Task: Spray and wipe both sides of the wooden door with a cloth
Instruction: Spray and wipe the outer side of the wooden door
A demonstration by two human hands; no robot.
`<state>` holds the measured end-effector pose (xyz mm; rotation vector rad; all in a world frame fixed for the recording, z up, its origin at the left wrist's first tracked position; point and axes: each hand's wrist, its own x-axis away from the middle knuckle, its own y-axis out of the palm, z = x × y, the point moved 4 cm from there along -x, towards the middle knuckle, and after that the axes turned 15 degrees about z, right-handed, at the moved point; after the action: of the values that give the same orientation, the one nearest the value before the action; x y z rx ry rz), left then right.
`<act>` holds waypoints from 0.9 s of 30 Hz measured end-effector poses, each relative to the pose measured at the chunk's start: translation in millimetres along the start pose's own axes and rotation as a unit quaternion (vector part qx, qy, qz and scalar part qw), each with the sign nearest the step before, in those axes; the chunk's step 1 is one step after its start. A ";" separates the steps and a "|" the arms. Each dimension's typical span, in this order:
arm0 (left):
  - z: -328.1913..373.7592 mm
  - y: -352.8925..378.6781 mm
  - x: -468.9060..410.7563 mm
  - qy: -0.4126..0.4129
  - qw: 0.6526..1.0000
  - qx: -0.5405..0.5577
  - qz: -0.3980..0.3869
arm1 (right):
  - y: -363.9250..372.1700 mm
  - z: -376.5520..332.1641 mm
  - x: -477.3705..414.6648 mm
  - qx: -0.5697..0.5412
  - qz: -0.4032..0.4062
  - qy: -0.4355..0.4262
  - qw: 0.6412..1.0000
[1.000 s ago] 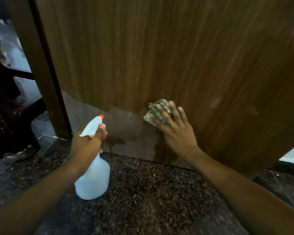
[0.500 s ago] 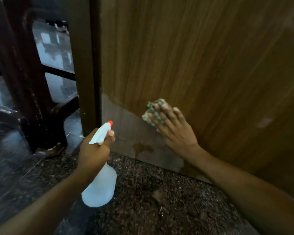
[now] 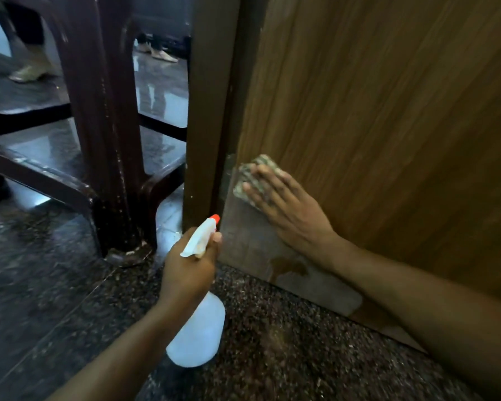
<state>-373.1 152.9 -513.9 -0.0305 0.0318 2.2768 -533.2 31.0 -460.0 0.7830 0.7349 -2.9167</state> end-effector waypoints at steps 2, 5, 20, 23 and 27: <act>-0.4 -3.0 -2.1 0.000 1.000 0.004 0.001 | 18.0 -28.5 -20.9 0.003 -0.031 -0.082 0.996; -5.2 -6.5 -4.7 -0.007 1.000 0.009 0.010 | 42.1 -65.8 5.7 -0.005 -0.073 -0.149 0.986; -44.6 -7.6 13.3 -0.014 0.996 -0.082 0.021 | 81.4 -140.1 43.0 -0.003 -0.184 -0.218 0.959; -48.3 -2.5 14.4 -0.025 0.991 -0.126 0.032 | 69.4 -119.6 116.3 -0.043 -0.200 -0.134 0.970; -58.0 8.3 23.0 -0.052 0.979 -0.199 0.016 | 37.8 -79.4 191.9 -0.068 -0.214 -0.267 0.937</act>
<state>-393.7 163.0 -572.6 -0.1209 -0.4806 2.2784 -658.0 50.2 -629.1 -0.2241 1.1292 -3.1475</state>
